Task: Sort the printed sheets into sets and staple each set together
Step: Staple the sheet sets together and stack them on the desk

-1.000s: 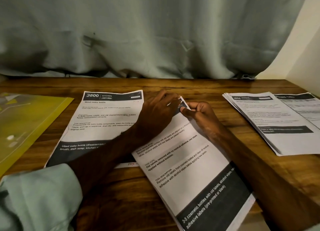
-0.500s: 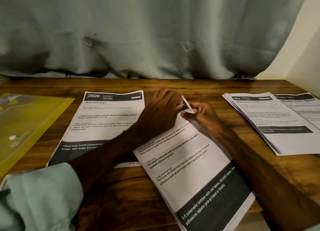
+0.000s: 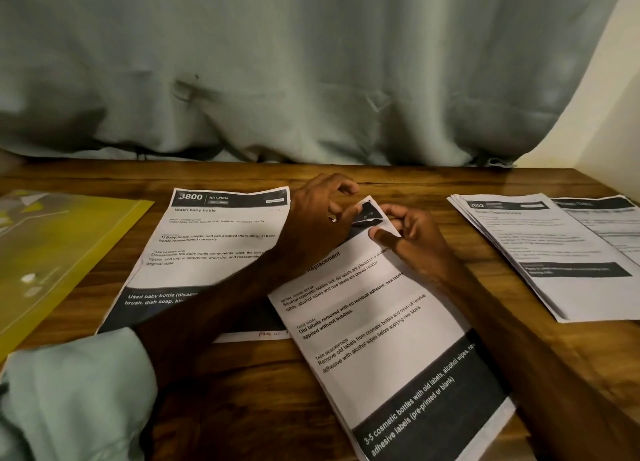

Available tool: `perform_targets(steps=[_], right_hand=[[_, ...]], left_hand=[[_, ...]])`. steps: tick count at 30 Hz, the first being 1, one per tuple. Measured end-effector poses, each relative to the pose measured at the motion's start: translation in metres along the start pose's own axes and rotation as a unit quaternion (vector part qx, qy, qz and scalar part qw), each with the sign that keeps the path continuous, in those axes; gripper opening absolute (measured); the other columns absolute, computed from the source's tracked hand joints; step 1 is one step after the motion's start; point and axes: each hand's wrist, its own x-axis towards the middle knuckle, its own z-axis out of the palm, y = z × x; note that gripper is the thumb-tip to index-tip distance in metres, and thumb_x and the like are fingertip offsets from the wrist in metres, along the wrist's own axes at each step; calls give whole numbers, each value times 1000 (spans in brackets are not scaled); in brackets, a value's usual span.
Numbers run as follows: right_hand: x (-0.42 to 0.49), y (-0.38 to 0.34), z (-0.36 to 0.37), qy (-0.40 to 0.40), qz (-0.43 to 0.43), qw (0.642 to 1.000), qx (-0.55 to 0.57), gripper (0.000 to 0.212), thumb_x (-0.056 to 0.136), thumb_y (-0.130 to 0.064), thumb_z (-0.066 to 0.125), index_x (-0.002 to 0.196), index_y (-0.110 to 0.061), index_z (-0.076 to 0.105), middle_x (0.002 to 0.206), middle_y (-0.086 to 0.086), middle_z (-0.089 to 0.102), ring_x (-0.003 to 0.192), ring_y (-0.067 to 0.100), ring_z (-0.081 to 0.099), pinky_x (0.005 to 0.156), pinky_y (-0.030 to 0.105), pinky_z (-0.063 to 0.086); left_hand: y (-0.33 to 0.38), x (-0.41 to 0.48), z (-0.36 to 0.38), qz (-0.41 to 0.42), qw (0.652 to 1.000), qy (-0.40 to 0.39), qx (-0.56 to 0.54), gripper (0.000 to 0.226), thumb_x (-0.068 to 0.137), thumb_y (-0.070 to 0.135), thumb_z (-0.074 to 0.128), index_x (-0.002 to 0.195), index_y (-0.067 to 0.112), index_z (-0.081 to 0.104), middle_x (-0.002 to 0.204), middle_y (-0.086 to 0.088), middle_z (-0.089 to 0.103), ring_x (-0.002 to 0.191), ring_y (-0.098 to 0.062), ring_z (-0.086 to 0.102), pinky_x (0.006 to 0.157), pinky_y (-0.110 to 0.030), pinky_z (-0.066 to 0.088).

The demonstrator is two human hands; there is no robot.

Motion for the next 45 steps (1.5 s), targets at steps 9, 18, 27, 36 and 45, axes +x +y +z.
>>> perform_targets(steps=[9, 18, 27, 36, 45], right_hand=[[1, -2, 1, 6, -16, 1000, -12, 33, 97, 4, 61, 126, -12, 66, 102, 8, 79, 93, 30, 76, 86, 48, 58], [-2, -4, 4, -13, -32, 999, -27, 29, 98, 2, 61, 122, -13, 67, 99, 5, 80, 91, 25, 76, 79, 33, 60], [-2, -5, 5, -1, -49, 998, -43, 29, 96, 4, 63, 116, -16, 69, 85, -3, 78, 72, 10, 70, 65, 21, 54], [-2, -2, 3, 3, -45, 999, 0, 27, 95, 1, 66, 109, -21, 72, 89, 15, 77, 74, 24, 65, 66, 33, 49], [-1, -7, -2, -2, -58, 998, -19, 23, 93, -6, 71, 112, -19, 71, 94, 8, 79, 84, 26, 75, 73, 33, 59]], left_hand=[[3, -7, 6, 131, 989, 31, 67, 19, 88, 17, 80, 104, 8, 75, 106, -7, 72, 91, -19, 70, 75, -33, 58], [4, -3, 8, 117, 989, 31, 82, 11, 90, 17, 74, 97, 8, 74, 101, -9, 72, 82, -23, 69, 64, -40, 58], [12, -3, 2, 152, 983, 3, 101, 7, 90, 12, 67, 96, 8, 69, 101, -9, 65, 74, -21, 62, 56, -31, 51], [9, 5, -9, 248, 959, -93, 97, 7, 88, 13, 65, 91, 8, 67, 89, -7, 67, 84, -23, 59, 74, -39, 49], [11, 14, -18, 113, 978, -170, 49, 43, 88, 46, 77, 122, 21, 72, 114, 4, 75, 101, -10, 67, 86, -37, 58]])
